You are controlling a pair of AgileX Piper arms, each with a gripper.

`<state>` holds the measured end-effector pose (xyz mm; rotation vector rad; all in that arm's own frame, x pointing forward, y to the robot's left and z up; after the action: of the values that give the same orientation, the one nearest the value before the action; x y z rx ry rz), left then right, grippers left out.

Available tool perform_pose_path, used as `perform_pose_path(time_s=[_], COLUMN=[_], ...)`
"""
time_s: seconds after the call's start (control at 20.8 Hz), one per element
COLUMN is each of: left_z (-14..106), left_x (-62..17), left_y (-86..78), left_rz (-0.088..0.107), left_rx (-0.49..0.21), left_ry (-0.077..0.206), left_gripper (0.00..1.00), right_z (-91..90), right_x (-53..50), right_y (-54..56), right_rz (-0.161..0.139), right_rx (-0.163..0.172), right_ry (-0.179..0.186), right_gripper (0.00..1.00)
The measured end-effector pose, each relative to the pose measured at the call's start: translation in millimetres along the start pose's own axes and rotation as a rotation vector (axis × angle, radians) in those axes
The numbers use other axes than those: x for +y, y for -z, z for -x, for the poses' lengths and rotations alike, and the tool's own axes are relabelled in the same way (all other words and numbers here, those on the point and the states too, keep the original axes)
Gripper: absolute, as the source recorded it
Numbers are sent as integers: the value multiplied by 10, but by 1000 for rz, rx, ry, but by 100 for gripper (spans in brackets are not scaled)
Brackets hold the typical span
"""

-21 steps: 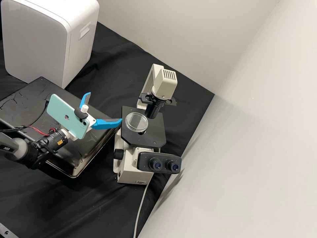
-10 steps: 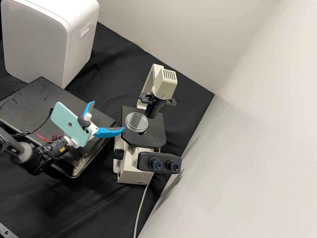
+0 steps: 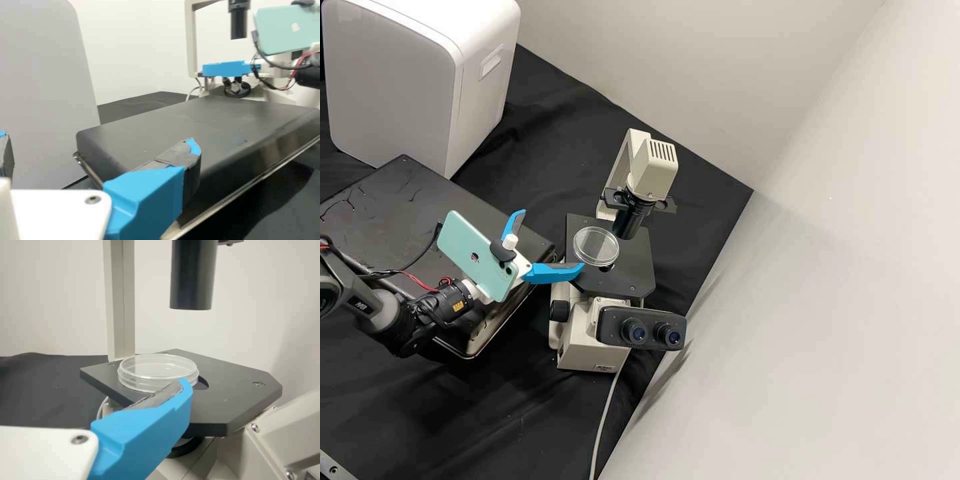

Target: Place the petri dish on the bench

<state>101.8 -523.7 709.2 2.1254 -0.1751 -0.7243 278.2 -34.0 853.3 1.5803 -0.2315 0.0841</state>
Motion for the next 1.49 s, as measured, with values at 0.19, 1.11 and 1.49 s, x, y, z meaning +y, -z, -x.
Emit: perform_pose_path(time_s=[0.19,1.11,1.49], left_z=[-12,-17,-11], left_x=[7,10,7], left_y=[31,46,26], left_rz=[-1,-1,-2], left_rx=[18,27,14], left_ry=[-4,-6,-4], left_gripper=[100,100,100], right_z=[-17,-441,-607], right_x=[77,216,121], right_y=[7,-28,-41], right_rz=[-21,-48,20], right_rx=[-9,-53,-48], right_ry=[-11,3,23], right_gripper=[100,100,100])
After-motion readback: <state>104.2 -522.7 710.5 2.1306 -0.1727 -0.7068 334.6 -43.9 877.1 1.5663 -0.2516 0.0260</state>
